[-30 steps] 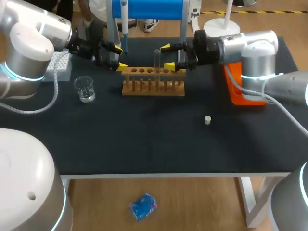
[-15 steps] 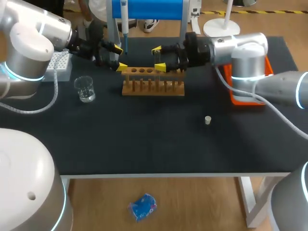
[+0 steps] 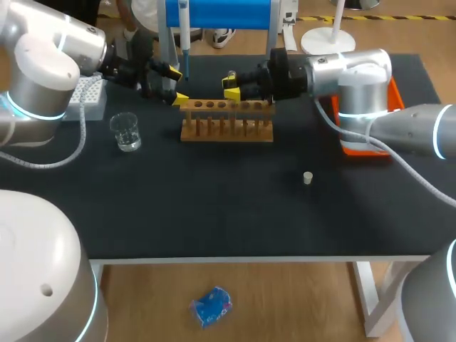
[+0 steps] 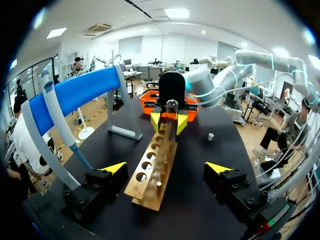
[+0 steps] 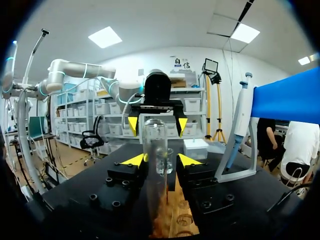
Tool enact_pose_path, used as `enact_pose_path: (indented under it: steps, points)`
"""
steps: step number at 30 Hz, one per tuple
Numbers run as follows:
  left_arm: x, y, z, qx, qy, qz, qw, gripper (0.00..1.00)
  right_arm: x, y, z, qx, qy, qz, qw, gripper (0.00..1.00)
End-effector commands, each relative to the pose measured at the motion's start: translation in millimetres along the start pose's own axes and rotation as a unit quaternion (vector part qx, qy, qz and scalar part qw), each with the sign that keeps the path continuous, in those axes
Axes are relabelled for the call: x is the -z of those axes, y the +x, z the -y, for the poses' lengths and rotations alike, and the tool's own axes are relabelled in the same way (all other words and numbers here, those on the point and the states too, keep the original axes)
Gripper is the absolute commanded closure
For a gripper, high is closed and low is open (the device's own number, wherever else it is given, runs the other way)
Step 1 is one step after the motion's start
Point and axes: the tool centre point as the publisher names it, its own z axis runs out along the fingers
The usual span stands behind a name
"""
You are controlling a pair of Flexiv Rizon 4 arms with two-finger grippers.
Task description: Invert the test tube, pick up the pipette, mount the tip to pipette, aspirate from beaker and dispense into the tube, eject the tip, return the pipette, and cap with the stopper.
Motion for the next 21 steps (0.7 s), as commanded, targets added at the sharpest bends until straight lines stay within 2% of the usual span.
enact_pose_path:
  steps: [1,3,5,21]
  points:
    - [-0.1,-0.5,0.1,0.000,-0.001,-0.001,1.000,0.00,0.6,-1.2,1.3,0.000,0.000,-0.002,1.000,0.78]
    - [-0.1,-0.5,0.1,0.000,-0.001,-0.001,1.000,0.00,0.8,0.2,1.1,0.000,0.000,-0.001,1.000,0.87]
    - [-0.1,-0.5,0.1,0.000,-0.001,-0.001,1.000,0.00,1.1,1.2,0.7,0.001,-0.001,0.000,1.000,1.00]
    - [-0.1,-0.5,0.1,0.000,-0.001,-0.001,1.000,0.00,1.2,5.9,-8.7,0.003,-0.006,-0.001,1.000,1.00]
